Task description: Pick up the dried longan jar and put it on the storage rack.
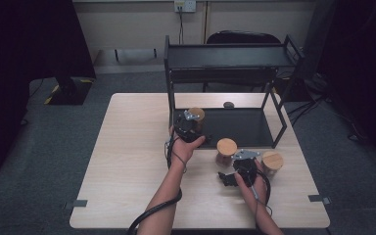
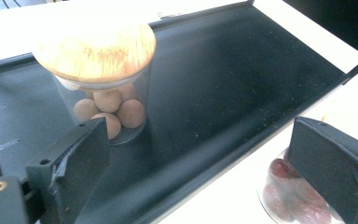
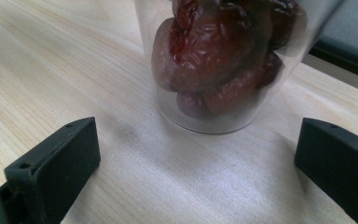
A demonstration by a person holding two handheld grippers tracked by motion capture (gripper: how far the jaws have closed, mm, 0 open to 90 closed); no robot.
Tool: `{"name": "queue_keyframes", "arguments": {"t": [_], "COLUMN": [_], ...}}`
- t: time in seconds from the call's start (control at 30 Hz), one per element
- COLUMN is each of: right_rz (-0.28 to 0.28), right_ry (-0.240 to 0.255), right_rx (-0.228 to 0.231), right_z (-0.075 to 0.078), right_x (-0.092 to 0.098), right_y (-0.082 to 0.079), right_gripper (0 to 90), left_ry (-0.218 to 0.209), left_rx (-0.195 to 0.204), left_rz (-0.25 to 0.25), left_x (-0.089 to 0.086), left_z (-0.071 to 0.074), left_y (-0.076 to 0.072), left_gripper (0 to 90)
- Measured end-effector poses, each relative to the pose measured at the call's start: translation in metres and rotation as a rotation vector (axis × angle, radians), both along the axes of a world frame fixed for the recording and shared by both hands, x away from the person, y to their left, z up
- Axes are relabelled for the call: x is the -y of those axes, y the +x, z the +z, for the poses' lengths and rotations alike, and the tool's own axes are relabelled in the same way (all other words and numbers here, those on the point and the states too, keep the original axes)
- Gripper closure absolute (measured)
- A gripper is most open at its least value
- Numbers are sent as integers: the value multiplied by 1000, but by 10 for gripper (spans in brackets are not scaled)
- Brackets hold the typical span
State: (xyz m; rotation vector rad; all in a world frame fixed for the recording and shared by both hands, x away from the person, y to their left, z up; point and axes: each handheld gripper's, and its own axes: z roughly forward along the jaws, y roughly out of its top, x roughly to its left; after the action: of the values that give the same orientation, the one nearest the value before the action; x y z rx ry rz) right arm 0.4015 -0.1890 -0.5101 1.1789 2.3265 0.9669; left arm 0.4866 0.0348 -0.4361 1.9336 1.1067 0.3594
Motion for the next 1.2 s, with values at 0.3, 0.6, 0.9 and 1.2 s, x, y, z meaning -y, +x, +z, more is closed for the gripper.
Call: {"name": "queue_keyframes", "arguments": {"t": [0.3,0.6,0.9,1.2], "right_rz": [1,1,1,1], "right_ry": [-1,-1,-1,-1], "right_rx": [0,0,0,0], "right_z": [0,0,0,0], "right_x": [0,0,0,0], "right_y": [0,0,0,0], "right_gripper": [0,0,0,0], "left_ry": [-16,-25,-31,-34], "left_rx": [2,6,10,11], "left_rz": [-38,-70,-85,-101], "left_x": [-2,-6,-15,-23], "left_z": [1,1,0,-1], "left_y": [-8,-17,-26,-35], "left_gripper": [55,54,54,54]}}
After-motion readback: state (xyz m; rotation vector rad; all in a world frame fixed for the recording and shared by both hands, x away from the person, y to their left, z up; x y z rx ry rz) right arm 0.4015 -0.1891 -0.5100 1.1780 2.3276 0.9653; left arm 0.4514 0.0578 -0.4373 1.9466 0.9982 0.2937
